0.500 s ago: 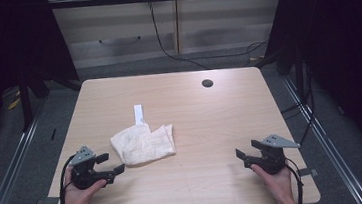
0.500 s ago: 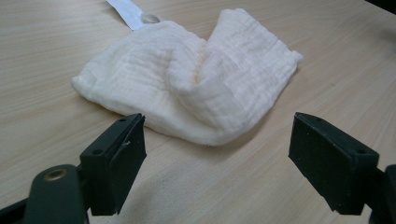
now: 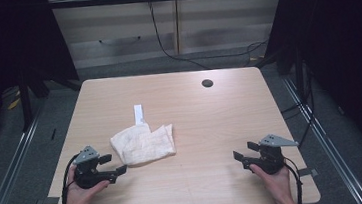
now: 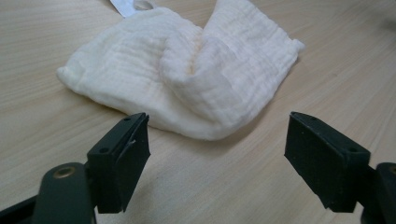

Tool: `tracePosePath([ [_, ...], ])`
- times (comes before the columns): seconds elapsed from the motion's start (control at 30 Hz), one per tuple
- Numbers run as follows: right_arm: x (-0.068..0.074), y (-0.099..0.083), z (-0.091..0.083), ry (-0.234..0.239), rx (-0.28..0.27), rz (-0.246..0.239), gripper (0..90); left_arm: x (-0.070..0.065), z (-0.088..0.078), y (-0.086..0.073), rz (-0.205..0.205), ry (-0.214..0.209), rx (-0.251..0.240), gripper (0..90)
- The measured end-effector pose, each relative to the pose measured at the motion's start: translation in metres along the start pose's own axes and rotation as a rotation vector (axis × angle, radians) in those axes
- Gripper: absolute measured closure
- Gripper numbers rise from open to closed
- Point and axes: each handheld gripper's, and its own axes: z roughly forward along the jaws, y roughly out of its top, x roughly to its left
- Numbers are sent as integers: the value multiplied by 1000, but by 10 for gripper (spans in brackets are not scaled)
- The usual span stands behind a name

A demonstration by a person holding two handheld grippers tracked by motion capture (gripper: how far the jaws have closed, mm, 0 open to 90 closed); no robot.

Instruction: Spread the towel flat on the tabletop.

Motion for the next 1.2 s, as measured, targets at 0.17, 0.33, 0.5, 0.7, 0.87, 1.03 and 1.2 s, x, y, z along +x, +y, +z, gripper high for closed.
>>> tracePosePath([
  [0.17,1,0,-1,14,10,3,304,1,0,2,-3,-16,0,296],
  [0.33,5,1,-3,29,19,-2,315,-2,-2,7,-10,-31,-12,298],
  [0.5,7,3,-3,51,14,3,320,-3,-1,17,0,-40,-9,299],
  [0.7,7,4,0,67,31,-3,317,-5,10,33,49,-9,22,296],
  [0.87,9,5,0,79,33,-11,316,0,13,51,53,-2,-8,359],
  [1.03,10,5,2,81,37,-11,313,9,23,55,31,-2,4,430],
  [1.2,10,4,3,78,56,-11,301,10,35,48,41,-1,41,433],
])
